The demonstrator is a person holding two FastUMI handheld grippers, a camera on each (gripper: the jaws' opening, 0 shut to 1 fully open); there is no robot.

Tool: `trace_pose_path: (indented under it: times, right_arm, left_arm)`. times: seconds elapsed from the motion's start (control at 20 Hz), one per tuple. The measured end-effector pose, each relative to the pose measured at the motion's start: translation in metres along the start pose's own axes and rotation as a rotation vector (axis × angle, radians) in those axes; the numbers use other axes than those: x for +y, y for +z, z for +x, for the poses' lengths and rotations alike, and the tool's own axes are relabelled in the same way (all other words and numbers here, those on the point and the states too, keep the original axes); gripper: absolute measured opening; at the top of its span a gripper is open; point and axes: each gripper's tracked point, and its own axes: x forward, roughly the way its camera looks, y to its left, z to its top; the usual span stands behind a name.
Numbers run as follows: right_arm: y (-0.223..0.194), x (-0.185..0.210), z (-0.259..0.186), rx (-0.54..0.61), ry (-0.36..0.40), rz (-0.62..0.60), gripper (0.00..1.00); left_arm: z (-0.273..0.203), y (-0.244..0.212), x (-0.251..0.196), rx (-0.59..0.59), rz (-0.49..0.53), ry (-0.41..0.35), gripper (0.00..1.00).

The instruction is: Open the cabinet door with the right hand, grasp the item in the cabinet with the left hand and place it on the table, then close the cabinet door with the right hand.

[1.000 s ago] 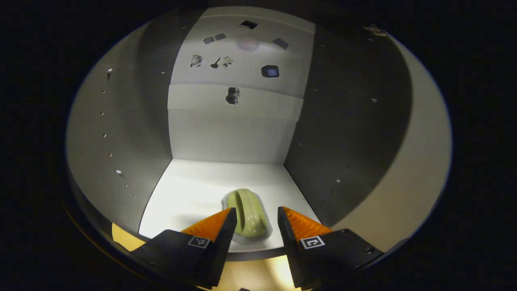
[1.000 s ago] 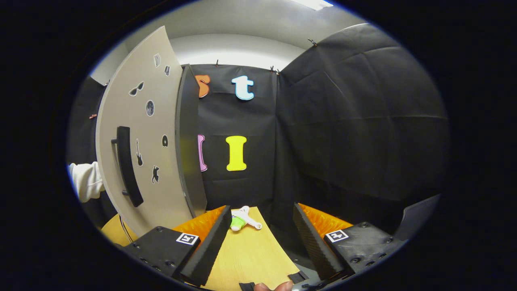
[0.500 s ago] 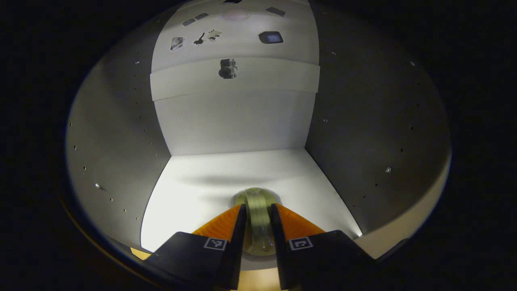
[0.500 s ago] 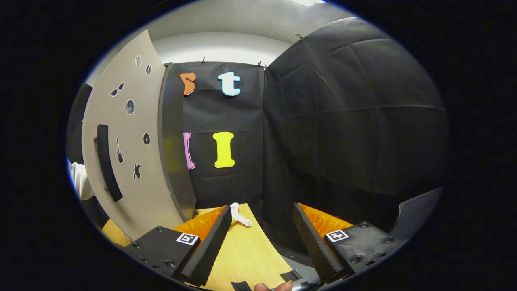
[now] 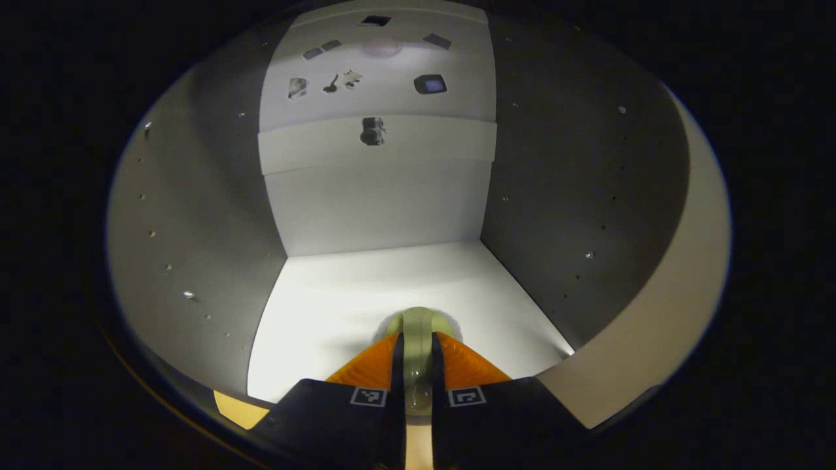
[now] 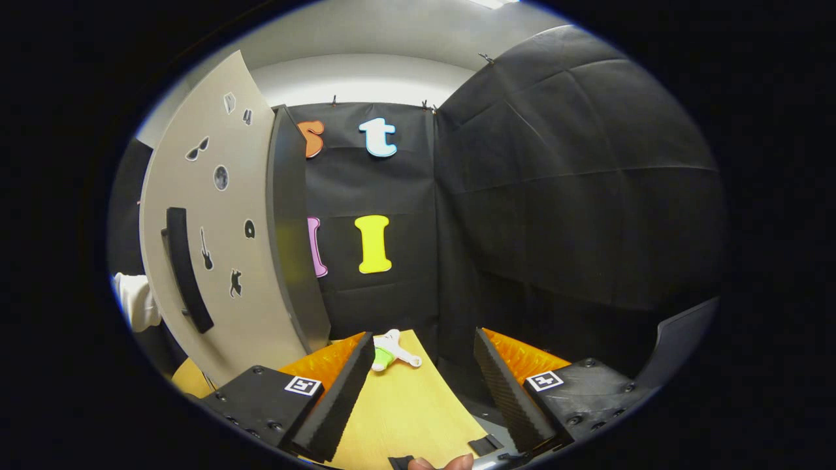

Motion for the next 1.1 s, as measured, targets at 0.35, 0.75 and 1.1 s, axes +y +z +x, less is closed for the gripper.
trace_pose_path:
  times: [0.35, 0.75, 1.1]
  right_arm:
    - [0.005, 0.044, 0.000, -0.014, 0.047, 0.014, 0.98]
    - [0.022, 0.079, -0.003, -0.036, 0.058, 0.035, 0.98]
    - [0.041, 0.098, -0.014, -0.080, 0.053, -0.002, 0.98]
  left_arm:
    - [-0.099, -0.039, 0.019, -0.071, 0.044, -0.029, 0.19]
    - [-0.181, -0.127, 0.039, -0.133, 0.038, -0.023, 0.19]
    - [-0.188, -0.247, 0.035, -0.144, -0.049, 0.033, 0.19]
